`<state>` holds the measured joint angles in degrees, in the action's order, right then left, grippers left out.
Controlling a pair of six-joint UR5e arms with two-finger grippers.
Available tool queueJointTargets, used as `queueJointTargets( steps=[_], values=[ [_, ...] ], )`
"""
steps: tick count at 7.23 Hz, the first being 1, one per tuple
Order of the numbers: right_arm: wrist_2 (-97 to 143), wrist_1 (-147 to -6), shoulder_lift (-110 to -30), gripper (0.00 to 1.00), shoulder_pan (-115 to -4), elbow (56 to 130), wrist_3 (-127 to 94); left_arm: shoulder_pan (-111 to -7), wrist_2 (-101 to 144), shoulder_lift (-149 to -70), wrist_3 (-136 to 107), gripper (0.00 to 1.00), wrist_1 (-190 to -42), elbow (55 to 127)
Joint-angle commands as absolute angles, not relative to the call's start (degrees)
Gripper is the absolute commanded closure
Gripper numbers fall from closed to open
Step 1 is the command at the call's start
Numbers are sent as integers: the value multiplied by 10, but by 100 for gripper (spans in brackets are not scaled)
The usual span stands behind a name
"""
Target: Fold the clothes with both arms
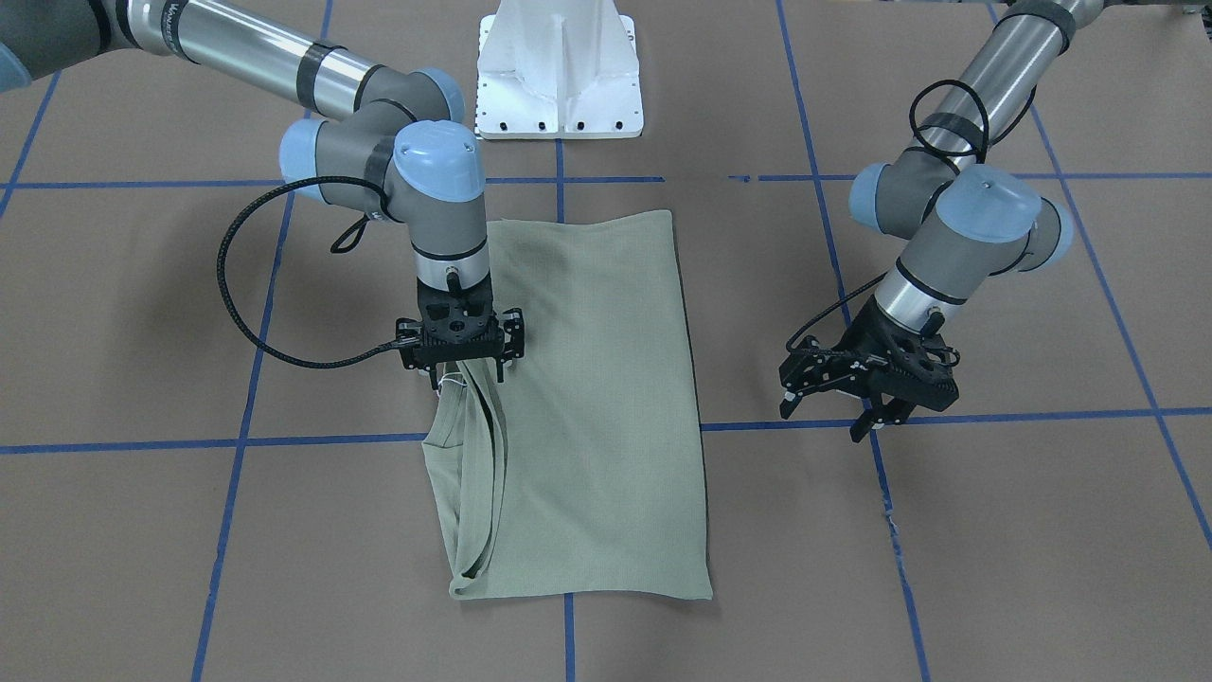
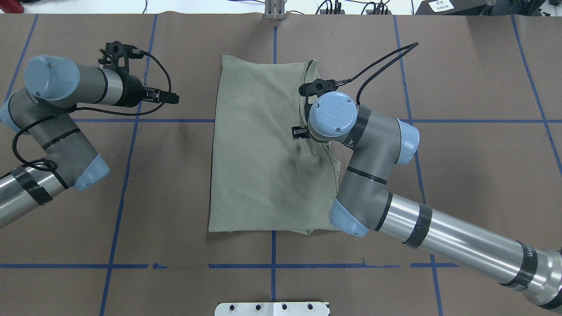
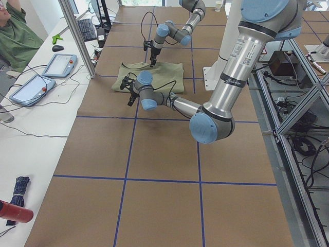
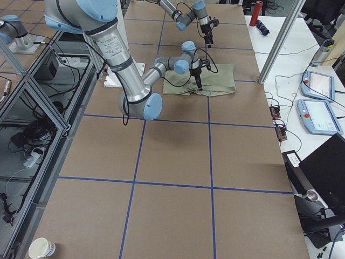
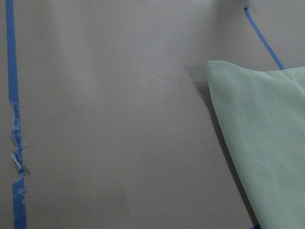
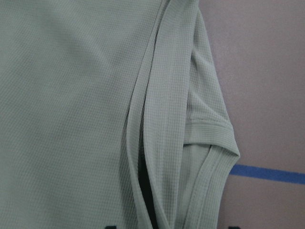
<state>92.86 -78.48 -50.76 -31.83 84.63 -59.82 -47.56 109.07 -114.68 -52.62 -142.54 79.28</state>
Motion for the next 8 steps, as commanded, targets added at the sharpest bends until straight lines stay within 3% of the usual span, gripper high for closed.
queueJointTargets(
  steps=[1, 2, 8],
  values=[
    [936, -779, -504, 54, -322, 843, -601, -475, 1091, -1147, -526, 0, -1426, 792],
    [937, -779, -503, 63, -322, 843, -602, -475, 1091, -1147, -526, 0, -1426, 792],
    [937, -779, -505, 63, -319, 843, -602, -475, 1091, -1147, -526, 0, -1426, 792]
  ],
)
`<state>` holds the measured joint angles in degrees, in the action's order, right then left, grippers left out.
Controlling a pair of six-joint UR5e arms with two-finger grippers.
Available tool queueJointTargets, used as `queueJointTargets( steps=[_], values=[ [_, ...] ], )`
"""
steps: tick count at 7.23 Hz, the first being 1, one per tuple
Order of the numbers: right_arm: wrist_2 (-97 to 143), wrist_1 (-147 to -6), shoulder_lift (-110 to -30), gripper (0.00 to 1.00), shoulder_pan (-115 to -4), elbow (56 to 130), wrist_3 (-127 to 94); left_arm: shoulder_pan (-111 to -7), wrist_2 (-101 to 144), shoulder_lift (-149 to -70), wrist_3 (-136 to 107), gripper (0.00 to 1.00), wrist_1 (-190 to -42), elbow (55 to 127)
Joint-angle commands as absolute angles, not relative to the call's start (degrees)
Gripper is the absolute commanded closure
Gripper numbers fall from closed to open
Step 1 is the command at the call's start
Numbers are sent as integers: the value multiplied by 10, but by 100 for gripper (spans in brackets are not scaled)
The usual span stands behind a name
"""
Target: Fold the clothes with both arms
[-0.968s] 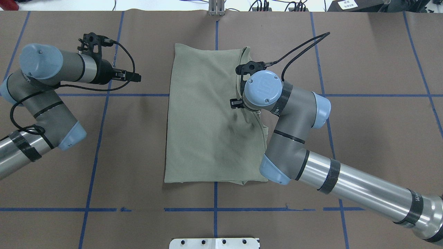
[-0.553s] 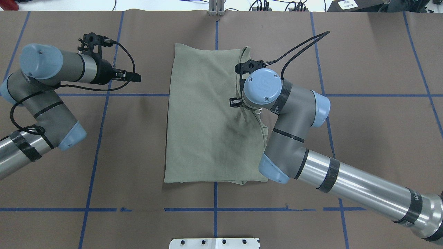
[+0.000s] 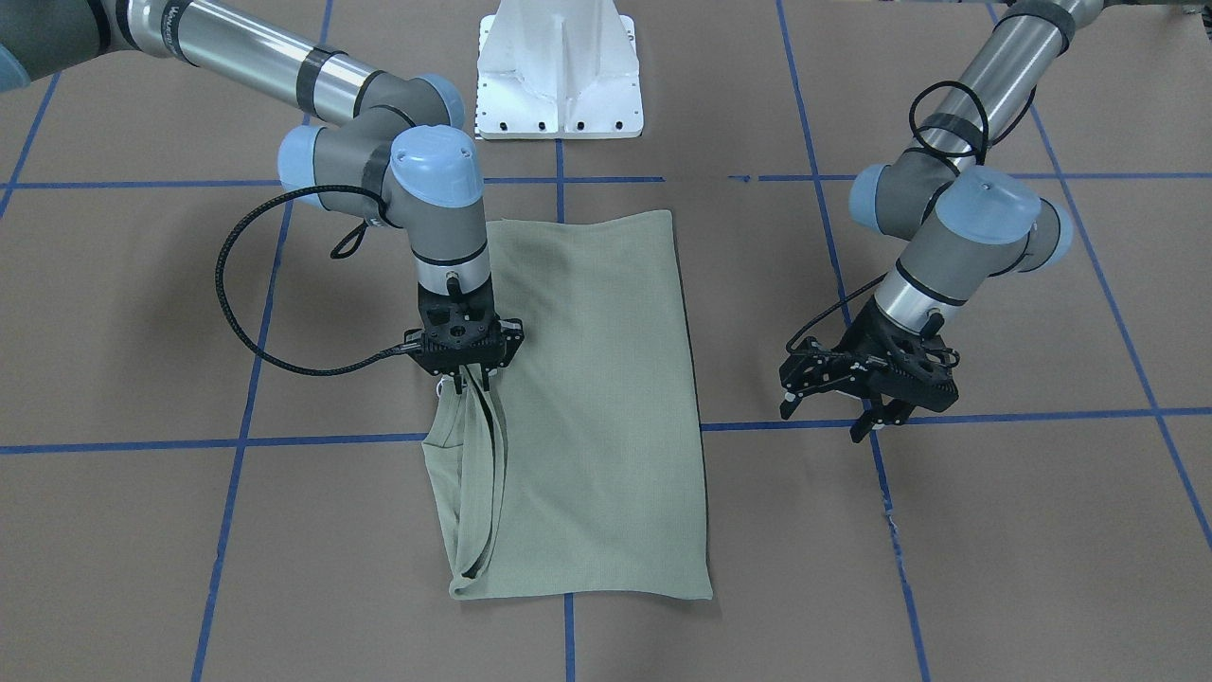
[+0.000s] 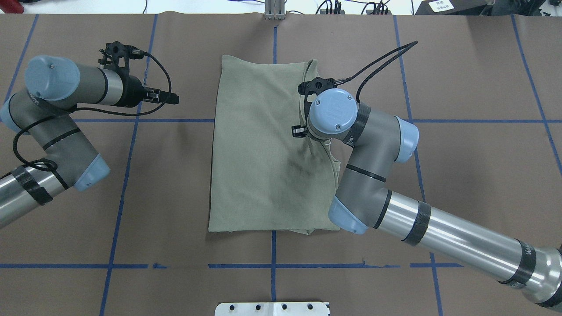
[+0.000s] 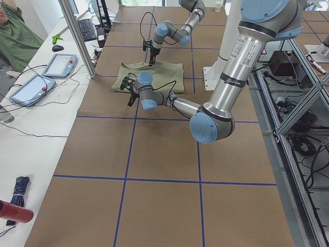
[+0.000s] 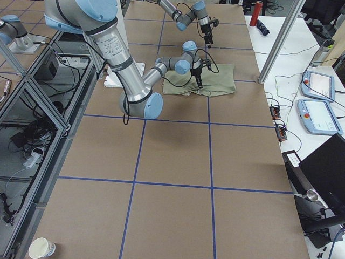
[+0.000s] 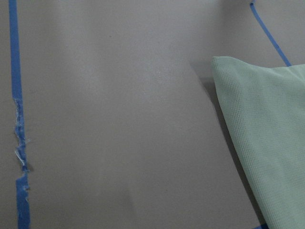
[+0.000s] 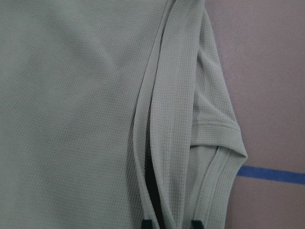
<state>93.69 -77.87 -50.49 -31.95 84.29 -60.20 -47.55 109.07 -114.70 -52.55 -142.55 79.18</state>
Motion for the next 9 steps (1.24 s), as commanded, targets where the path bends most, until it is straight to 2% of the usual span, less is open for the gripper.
queueJointTargets(
  steps=[1, 2, 4, 7, 8, 9],
  values=[
    [936, -779, -505, 88, -319, 843, -602, -475, 1091, -1147, -526, 0, -1426, 792],
    [936, -779, -505, 100, -319, 843, -601, -475, 1091, -1147, -526, 0, -1426, 792],
    [936, -781, -514, 100, -322, 853, -601, -475, 1091, -1147, -525, 0, -1426, 792],
    [931, -785, -609, 100, -324, 940, -602, -467, 1089, -1147, -526, 0, -1426, 791],
    [930, -785, -610, 86, -322, 936, -602, -466, 1089, -1147, -526, 0, -1426, 791],
    [926, -781, -606, 1, -316, 934, -602, -466, 1089, -1147, -525, 0, -1426, 791]
  ],
)
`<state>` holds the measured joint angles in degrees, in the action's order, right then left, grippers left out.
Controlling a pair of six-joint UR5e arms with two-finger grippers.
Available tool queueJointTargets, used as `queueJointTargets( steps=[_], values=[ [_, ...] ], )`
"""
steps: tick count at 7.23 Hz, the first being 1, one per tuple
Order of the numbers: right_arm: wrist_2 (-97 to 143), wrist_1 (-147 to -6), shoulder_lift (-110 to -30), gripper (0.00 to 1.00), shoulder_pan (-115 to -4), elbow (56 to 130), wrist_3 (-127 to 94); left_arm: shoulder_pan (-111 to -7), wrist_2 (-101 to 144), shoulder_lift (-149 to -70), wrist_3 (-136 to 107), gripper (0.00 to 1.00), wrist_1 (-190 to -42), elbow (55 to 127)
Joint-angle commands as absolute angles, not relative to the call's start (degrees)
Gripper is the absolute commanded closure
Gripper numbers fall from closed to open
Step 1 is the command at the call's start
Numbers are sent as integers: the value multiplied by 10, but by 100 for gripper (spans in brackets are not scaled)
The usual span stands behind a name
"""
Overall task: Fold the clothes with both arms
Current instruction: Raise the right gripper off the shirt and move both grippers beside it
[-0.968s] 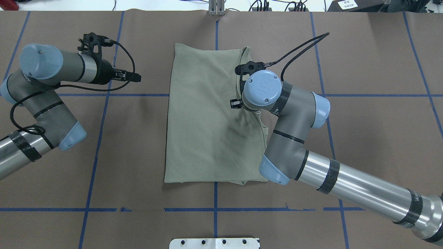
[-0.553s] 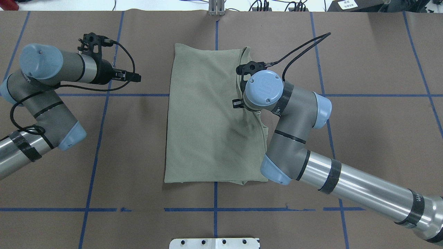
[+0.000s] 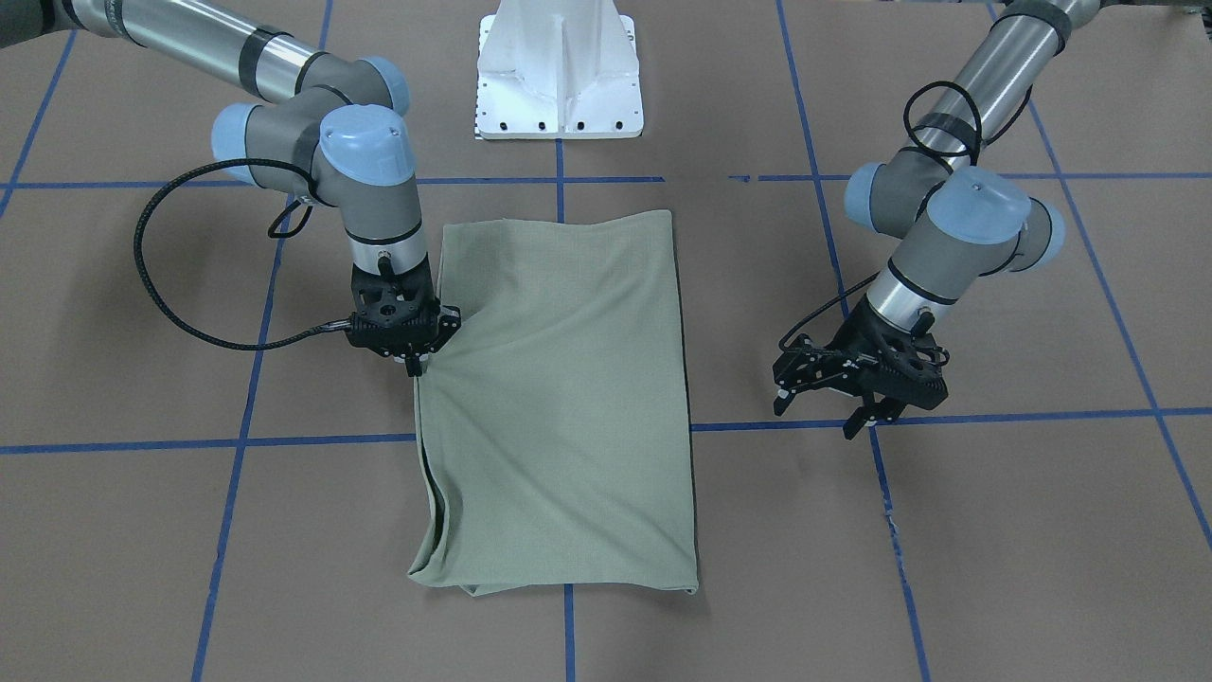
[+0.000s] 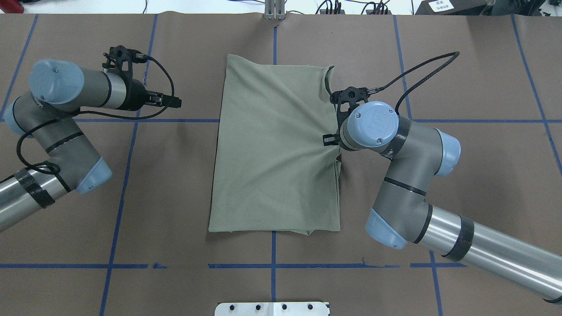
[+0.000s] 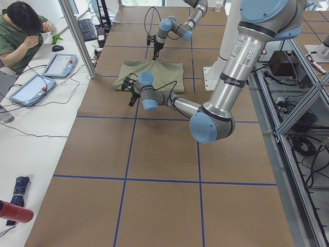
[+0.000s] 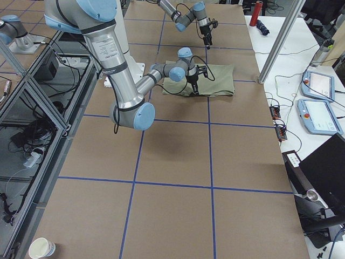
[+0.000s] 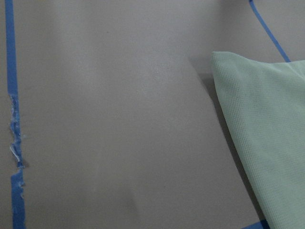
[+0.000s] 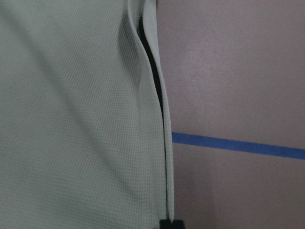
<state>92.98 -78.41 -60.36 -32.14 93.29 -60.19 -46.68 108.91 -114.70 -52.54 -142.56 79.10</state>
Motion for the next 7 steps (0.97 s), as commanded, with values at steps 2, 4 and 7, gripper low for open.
queueJointTargets(
  steps=[2, 4, 7],
  values=[
    [935, -780, -600, 0, -322, 951, -603, -466, 1089, -1150, -526, 0, -1425, 796],
    [954, -780, -620, 0, -323, 1017, -674, -453, 1089, -1150, -536, 0, -1425, 833],
    [958, -773, -719, 0, -294, 1154, -814, -371, 1066, -1119, -703, 0, -1421, 938]
  ],
)
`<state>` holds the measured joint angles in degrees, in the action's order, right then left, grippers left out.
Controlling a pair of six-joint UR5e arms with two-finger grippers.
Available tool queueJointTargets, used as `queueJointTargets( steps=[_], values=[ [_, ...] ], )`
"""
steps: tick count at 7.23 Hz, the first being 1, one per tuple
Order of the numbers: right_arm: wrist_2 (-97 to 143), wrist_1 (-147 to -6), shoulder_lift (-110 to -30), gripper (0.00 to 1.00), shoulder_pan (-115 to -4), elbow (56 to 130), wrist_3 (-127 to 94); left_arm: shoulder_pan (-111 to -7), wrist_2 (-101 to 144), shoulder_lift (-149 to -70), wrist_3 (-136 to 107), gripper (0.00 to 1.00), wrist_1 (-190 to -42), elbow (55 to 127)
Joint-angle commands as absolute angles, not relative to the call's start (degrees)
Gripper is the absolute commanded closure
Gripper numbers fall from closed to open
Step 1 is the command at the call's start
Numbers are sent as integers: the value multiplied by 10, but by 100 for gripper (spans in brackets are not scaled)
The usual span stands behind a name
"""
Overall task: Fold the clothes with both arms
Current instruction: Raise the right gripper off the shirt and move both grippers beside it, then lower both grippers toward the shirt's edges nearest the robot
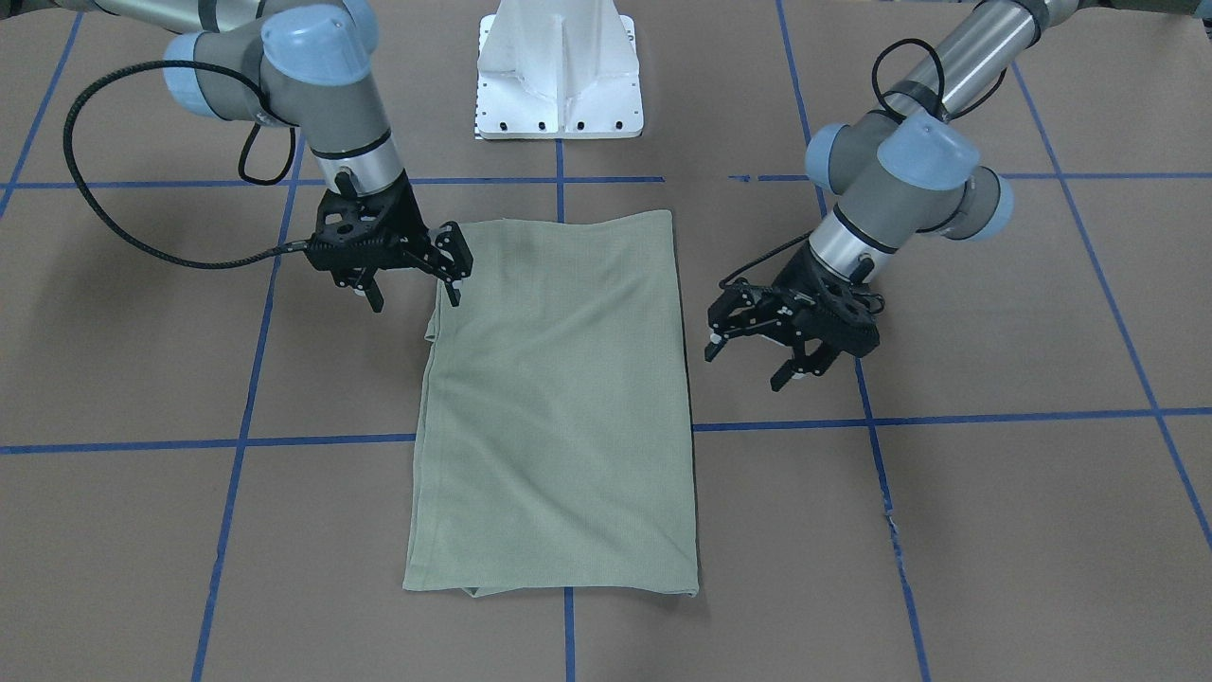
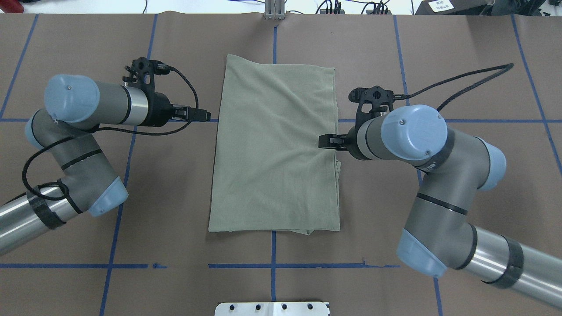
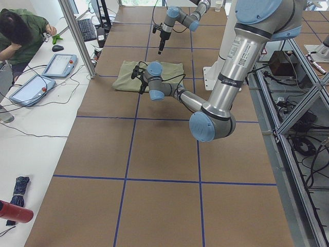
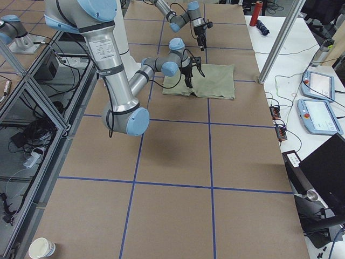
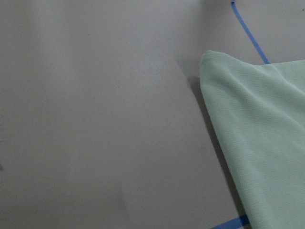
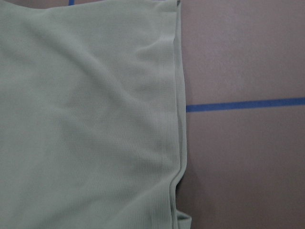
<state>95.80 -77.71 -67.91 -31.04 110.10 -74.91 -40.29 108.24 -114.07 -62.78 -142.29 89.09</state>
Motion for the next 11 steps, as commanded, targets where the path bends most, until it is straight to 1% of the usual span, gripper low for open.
queueJointTargets(
  steps=[1, 2, 3, 4, 5, 6, 7, 8, 9, 11],
  values=[
    [953, -686, -755, 0, -271, 1158, -871, -320, 1014, -1081, -720, 0, -1416, 993],
    [921, -584, -806, 0, -249, 1160, -915, -295, 1002, -1049, -769, 0, -1416, 1028],
    [851, -571, -824, 0, -211, 1165, -972, -271, 984, -1019, -813, 1, -1415, 1053],
    [798, -570, -825, 0, -183, 1165, -1000, -231, 943, -1004, -886, 11, -1405, 1062],
    [782, -574, -825, 0, -178, 1165, -1019, -204, 913, -1005, -947, 24, -1370, 1065],
    [776, -574, -828, 0, -178, 1161, -1020, -187, 896, -1010, -982, 34, -1342, 1066],
    [770, -574, -829, 0, -178, 1160, -1020, -158, 872, -1011, -1016, 36, -1333, 1064],
    [767, -574, -829, 0, -178, 1160, -1020, -144, 861, -1014, -1020, 35, -1332, 1062],
    [766, -574, -829, 0, -178, 1160, -1020, -141, 861, -1013, -1020, 32, -1332, 1059],
    [765, -574, -829, 0, -177, 1158, -1020, -128, 861, -1015, -1021, 31, -1332, 1056]
  ],
)
